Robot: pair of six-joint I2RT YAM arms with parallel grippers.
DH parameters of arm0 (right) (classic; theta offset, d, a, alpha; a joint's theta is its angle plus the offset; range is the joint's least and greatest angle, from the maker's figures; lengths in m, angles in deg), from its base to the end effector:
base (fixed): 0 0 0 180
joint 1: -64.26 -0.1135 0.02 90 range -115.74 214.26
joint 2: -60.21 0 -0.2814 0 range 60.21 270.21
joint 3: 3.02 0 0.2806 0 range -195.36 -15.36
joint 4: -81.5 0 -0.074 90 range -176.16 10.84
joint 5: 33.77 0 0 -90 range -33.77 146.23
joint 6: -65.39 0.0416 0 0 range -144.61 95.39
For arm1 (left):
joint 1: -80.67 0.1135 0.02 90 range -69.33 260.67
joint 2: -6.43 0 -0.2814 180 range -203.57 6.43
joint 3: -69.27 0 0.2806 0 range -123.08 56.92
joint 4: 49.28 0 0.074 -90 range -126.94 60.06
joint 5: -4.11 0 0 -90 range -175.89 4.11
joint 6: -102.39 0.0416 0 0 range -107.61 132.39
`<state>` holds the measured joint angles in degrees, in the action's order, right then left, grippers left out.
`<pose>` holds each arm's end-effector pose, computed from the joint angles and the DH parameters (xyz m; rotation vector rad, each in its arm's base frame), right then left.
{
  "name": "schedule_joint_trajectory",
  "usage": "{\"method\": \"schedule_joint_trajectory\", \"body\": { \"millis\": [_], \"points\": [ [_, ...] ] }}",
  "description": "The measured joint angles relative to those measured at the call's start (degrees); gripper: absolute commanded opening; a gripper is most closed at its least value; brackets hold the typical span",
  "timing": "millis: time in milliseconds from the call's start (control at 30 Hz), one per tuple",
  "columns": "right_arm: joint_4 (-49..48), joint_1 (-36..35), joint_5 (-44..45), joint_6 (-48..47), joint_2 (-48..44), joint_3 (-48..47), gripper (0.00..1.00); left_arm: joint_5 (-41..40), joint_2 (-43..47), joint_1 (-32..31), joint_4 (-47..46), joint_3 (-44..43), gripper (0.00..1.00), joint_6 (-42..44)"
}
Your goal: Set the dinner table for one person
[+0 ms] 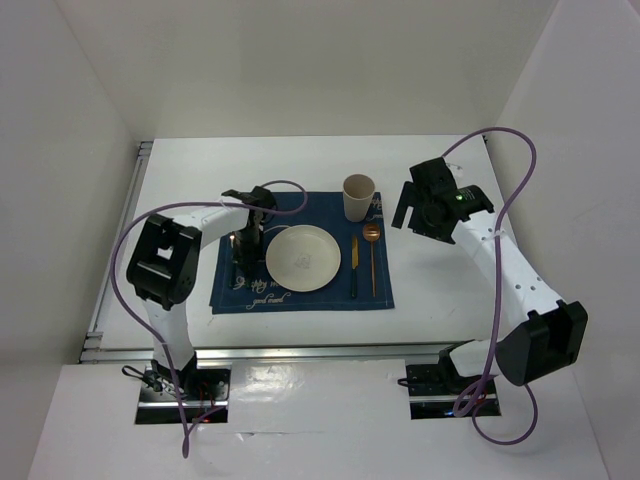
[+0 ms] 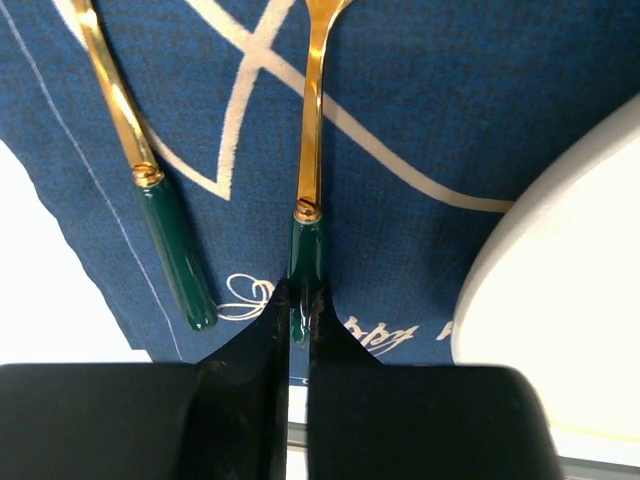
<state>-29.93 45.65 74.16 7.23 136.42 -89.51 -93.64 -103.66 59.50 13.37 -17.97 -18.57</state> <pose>0.2777 0.0800 0.3402 0.4012 2.4826 -0.0545 0.3604 -0.1335 0.1540 -0.2647 2.9973 0.1311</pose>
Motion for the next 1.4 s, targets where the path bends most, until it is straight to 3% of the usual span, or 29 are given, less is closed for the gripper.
{"method": "schedule_joint_trajectory", "body": {
  "millis": [133,200,267,300,400,600,867,1133,1233,1400],
  "points": [
    [0.0,0.0,0.5,-0.4,0.0,0.0,1.0,-1.2,-0.8,-0.4,1.0,-0.8,0.0,-1.0],
    [-0.1,0.0,0.6,-0.5,0.1,0.0,1.0,-1.4,-1.5,-0.5,1.9,-1.7,0.06,-0.9],
    [-0.1,0.0,0.6,-0.7,0.2,0.0,1.0,-1.4,-1.9,-0.5,2.3,-2.2,0.25,-0.7],
    [-0.1,0.0,0.6,-0.9,0.3,0.0,1.0,-1.4,-1.9,-0.5,2.3,-2.2,0.43,-0.6],
    [-0.1,0.0,0.7,-1.1,0.6,0.0,1.0,-1.1,-1.9,-0.5,1.5,-1.6,0.65,0.1],
    [-0.1,0.0,0.5,-1.3,0.9,0.0,1.0,0.0,0.2,-0.4,0.5,0.0,0.67,1.0],
    [-0.1,0.0,-0.2,-1.7,0.8,0.0,1.0,-0.9,3.1,-0.5,1.2,-1.2,0.64,1.0],
    [-0.1,0.0,-4.1,-0.8,-3.8,3.7,1.0,-7.1,16.3,0.5,0.6,-3.6,0.65,8.0],
    [1.9,0.0,-5.7,1.7,-8.5,8.4,1.0,-7.6,25.5,5.9,-1.9,-1.8,0.65,12.2],
    [4.5,0.0,-11.4,5.5,-18.8,14.7,1.0,-9.7,41.6,25.0,-4.5,4.5,0.71,19.2]
  ]
}}
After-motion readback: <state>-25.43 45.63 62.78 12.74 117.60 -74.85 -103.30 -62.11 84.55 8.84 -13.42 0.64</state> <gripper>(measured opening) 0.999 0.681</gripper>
